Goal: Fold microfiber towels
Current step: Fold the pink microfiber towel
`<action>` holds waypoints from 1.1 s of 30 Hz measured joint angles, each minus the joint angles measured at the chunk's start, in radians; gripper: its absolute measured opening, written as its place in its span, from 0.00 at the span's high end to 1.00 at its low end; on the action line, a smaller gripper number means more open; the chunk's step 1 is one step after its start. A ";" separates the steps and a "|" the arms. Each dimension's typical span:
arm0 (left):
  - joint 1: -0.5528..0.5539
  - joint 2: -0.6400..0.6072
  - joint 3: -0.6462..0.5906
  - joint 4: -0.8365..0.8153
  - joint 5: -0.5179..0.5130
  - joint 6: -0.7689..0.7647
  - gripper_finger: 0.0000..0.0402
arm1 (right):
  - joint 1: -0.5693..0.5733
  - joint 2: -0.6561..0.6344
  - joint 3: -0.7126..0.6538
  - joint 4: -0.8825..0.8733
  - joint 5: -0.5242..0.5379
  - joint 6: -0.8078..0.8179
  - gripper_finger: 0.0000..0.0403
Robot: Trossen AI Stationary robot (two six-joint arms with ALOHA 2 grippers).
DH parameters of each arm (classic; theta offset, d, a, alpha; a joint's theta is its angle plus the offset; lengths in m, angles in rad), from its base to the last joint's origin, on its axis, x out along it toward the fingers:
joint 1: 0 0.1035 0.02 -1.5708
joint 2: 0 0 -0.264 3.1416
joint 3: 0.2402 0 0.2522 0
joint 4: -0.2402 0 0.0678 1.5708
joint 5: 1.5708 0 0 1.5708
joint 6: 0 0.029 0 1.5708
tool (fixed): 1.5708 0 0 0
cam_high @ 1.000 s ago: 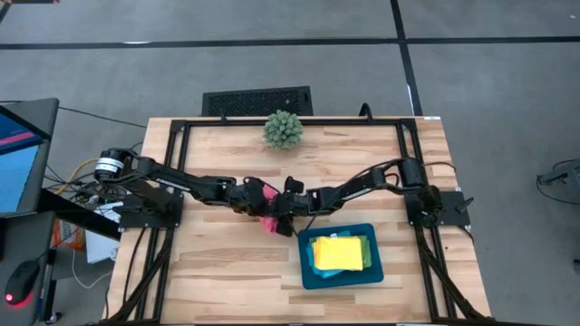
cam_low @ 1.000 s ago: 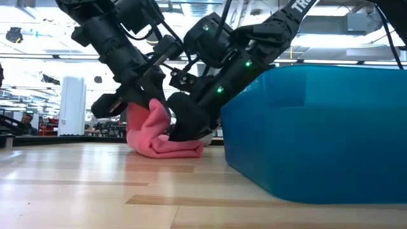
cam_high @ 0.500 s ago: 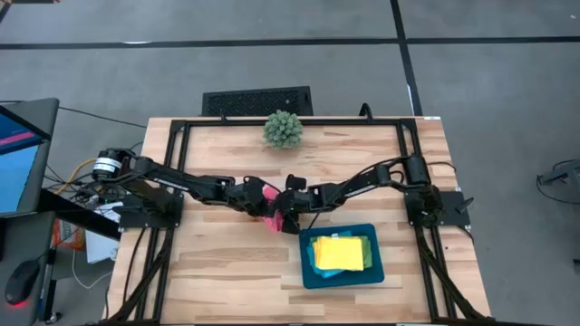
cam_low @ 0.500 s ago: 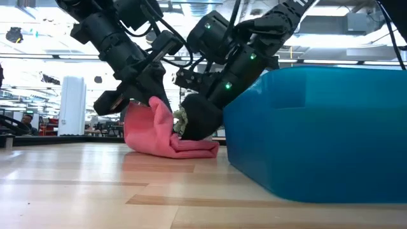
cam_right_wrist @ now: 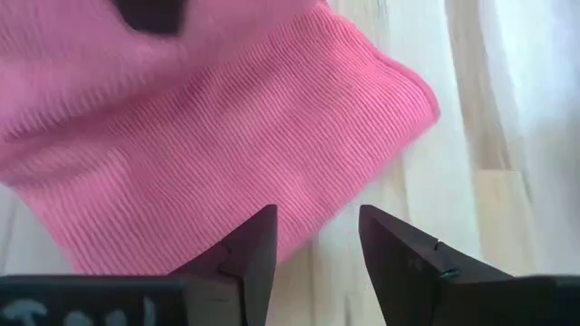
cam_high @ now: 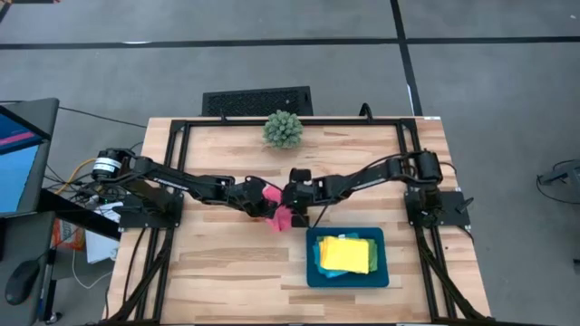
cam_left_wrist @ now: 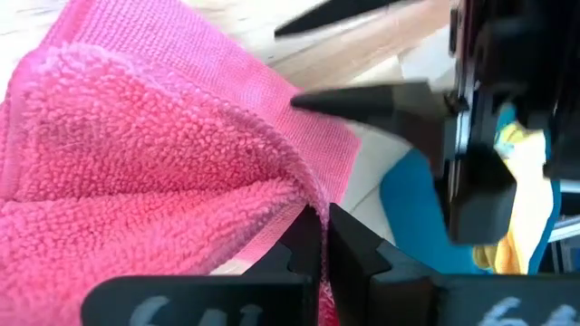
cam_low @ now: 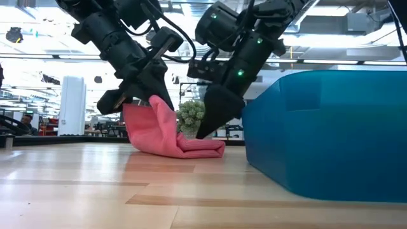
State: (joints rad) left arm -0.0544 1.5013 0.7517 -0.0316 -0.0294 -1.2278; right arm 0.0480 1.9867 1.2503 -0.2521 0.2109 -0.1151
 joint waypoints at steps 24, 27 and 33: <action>0.016 0.134 -0.002 0.109 -0.033 -0.037 1.00 | -0.192 -0.512 0.002 -0.374 -0.004 -0.037 0.55; 0.024 0.183 -0.002 0.203 -0.021 -0.025 1.00 | -0.195 -0.522 0.002 -0.381 -0.003 -0.035 0.55; 0.059 0.185 -0.002 0.245 -0.028 -0.025 1.00 | -0.183 -0.515 0.000 -0.449 -0.004 -0.021 0.55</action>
State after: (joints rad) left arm 0.0046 1.6859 0.7502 0.2134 -0.0572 -1.2530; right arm -0.1351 1.4721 1.2499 -0.7010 0.2067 -0.1366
